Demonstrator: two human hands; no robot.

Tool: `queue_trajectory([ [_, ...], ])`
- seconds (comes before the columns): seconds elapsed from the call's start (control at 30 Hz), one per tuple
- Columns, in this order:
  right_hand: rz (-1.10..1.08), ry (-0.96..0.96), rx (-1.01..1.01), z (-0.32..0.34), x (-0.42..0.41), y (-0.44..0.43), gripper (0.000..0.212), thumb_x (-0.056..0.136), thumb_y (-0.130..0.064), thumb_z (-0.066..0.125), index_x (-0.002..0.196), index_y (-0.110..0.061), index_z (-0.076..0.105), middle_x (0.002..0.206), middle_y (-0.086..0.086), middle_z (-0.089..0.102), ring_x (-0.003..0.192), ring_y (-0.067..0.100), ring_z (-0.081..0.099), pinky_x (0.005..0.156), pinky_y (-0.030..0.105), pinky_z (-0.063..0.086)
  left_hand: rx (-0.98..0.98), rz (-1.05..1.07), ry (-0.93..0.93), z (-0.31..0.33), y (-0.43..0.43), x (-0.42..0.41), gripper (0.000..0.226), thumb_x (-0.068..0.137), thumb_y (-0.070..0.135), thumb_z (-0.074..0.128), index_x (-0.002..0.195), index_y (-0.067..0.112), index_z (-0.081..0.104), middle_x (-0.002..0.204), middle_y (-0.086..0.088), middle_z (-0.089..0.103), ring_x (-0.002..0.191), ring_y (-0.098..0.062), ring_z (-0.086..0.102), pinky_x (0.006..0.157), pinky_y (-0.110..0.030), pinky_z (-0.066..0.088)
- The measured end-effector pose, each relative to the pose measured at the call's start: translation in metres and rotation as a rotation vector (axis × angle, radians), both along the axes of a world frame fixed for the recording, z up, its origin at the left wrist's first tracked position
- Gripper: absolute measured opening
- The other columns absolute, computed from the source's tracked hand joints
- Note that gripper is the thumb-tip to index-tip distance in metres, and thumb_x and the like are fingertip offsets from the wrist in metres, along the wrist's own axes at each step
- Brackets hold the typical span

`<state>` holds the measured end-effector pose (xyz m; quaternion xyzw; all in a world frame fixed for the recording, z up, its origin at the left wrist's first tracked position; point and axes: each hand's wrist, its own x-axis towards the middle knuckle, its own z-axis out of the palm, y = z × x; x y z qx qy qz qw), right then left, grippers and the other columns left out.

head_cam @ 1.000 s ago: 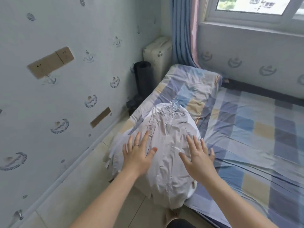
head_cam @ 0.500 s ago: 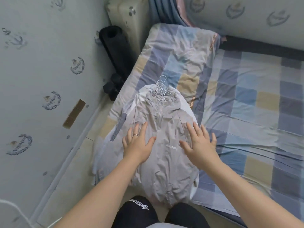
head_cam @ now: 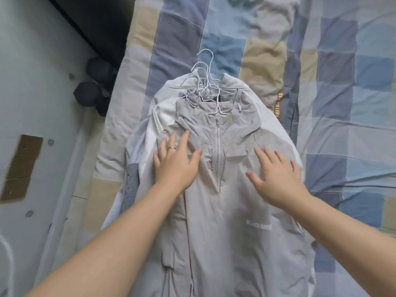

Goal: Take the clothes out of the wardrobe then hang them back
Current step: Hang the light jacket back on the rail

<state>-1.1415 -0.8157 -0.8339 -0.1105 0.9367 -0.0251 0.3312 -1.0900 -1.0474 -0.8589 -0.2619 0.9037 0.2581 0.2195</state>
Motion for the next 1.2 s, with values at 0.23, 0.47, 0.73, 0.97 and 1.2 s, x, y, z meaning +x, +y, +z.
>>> queue_trajectory([
  [0.23, -0.028, 0.148, -0.042, -0.106, -0.066, -0.040, 0.073, 0.094, -0.045, 0.045, 0.155, -0.029, 0.007, 0.165, -0.003, 0.000, 0.151, 0.027, 0.001, 0.117, 0.052, 0.012, -0.227, -0.094, 0.120, -0.079, -0.030, -0.056, 0.059, 0.095, 0.052, 0.051, 0.147, 0.029, 0.035, 0.152, -0.005, 0.040, 0.134, -0.035, 0.035, 0.107, -0.048, 0.028],
  [0.47, -0.058, 0.129, -0.054, -0.103, -0.087, -0.037, 0.074, 0.093, -0.038, 0.049, 0.156, -0.029, 0.009, 0.164, -0.006, 0.010, 0.150, 0.024, 0.010, 0.118, 0.051, 0.013, -0.045, -0.003, 0.332, -0.070, -0.037, -0.055, 0.042, 0.095, 0.042, 0.060, 0.130, 0.022, 0.052, 0.127, -0.006, 0.062, 0.113, -0.032, 0.058, 0.089, -0.039, 0.044],
  [0.73, -0.128, 0.078, -0.300, -0.018, -0.079, -0.006, 0.020, 0.098, -0.020, 0.051, 0.114, -0.022, 0.063, 0.106, -0.001, 0.066, 0.106, 0.031, 0.059, 0.085, 0.040, 0.043, 0.189, 0.059, 0.416, -0.001, -0.042, -0.030, 0.029, 0.084, 0.053, 0.062, 0.080, 0.025, 0.059, 0.077, 0.004, 0.066, 0.082, -0.027, 0.061, 0.072, -0.042, 0.049],
  [0.97, -0.265, 0.109, -0.350, 0.092, -0.024, 0.021, 0.015, 0.097, -0.017, 0.055, 0.101, -0.021, 0.069, 0.093, 0.007, 0.070, 0.090, 0.032, 0.061, 0.077, 0.042, 0.048, 0.258, -0.015, 0.353, 0.092, -0.035, -0.008, 0.034, 0.088, 0.041, 0.071, 0.115, 0.021, 0.063, 0.119, -0.001, 0.059, 0.111, -0.018, 0.058, 0.091, -0.033, 0.045],
  [1.2, -0.436, 0.303, -0.446, 0.198, 0.061, 0.046, 0.015, 0.093, -0.010, 0.060, 0.101, -0.015, 0.072, 0.098, 0.006, 0.073, 0.094, 0.031, 0.065, 0.083, 0.044, 0.050, 0.392, -0.200, 0.303, 0.189, -0.017, 0.016, 0.037, 0.083, 0.059, 0.063, 0.097, 0.025, 0.069, 0.098, 0.008, 0.061, 0.087, 0.007, 0.051, 0.082, -0.023, 0.040],
])
